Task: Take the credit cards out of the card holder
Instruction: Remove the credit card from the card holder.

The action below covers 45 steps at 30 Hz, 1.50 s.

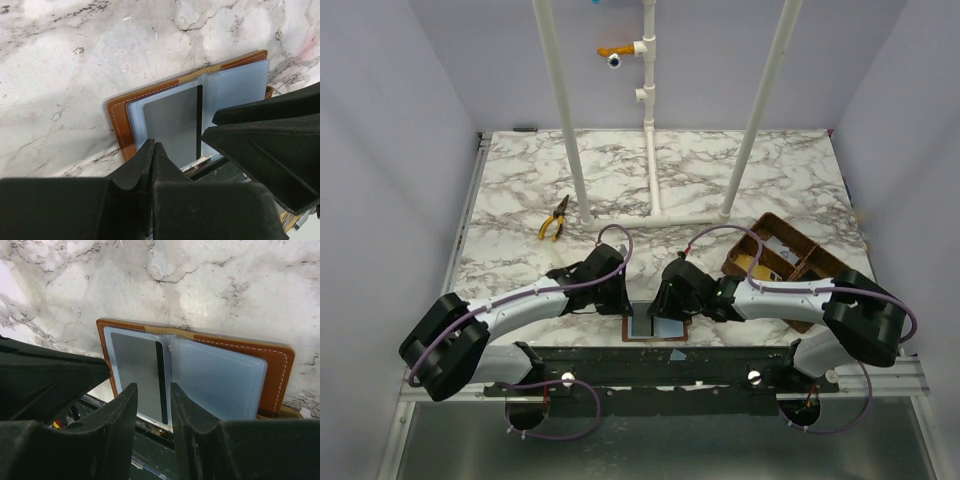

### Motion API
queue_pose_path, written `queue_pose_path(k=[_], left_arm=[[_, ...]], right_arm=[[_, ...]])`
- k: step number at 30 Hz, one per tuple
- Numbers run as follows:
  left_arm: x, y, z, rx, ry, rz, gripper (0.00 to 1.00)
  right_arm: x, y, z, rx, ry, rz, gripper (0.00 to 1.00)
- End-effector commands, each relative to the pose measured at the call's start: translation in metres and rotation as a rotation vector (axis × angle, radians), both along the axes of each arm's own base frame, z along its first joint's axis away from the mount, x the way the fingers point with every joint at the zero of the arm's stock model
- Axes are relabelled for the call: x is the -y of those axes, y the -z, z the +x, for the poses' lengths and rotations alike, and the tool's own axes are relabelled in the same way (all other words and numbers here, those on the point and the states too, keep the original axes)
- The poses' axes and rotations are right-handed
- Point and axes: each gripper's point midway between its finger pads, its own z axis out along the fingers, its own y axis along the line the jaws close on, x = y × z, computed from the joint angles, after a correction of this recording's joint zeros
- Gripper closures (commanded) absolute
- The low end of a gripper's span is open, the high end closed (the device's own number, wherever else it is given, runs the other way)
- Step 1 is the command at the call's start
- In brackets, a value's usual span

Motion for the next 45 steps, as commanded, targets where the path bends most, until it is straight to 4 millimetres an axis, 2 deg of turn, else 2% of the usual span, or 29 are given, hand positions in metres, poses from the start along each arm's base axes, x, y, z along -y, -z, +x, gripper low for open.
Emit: queue_pose_path(k=[1, 19, 28, 32, 36, 45], left_arm=[[0.004, 0.006, -0.001, -0.009, 0.033, -0.010, 1.00], [0.002, 0.024, -0.008, -0.072, 0.012, 0.008, 1.00], [-0.002, 0.033, -0.012, -0.098, -0.015, 0.022, 1.00], [-0.002, 0.033, -0.012, -0.098, -0.016, 0.021, 1.00], [-0.002, 0.034, -0.012, -0.102, -0.017, 0.023, 1.00], [-0.005, 0.036, -0.015, -0.110, -0.021, 0.029, 1.00]], right_arm=[[-0.008, 0.000, 0.001, -0.009, -0.008, 0.030, 0.64], [-0.001, 0.017, -0.003, -0.031, 0.002, 0.013, 0.65], [0.011, 0.021, -0.007, -0.040, 0.036, 0.032, 0.66], [0.011, 0.017, -0.007, -0.037, 0.038, 0.107, 0.71], [0.007, 0.015, -0.010, -0.058, 0.029, 0.196, 0.81], [0.007, 0.007, -0.009, -0.060, 0.049, 0.320, 0.88]])
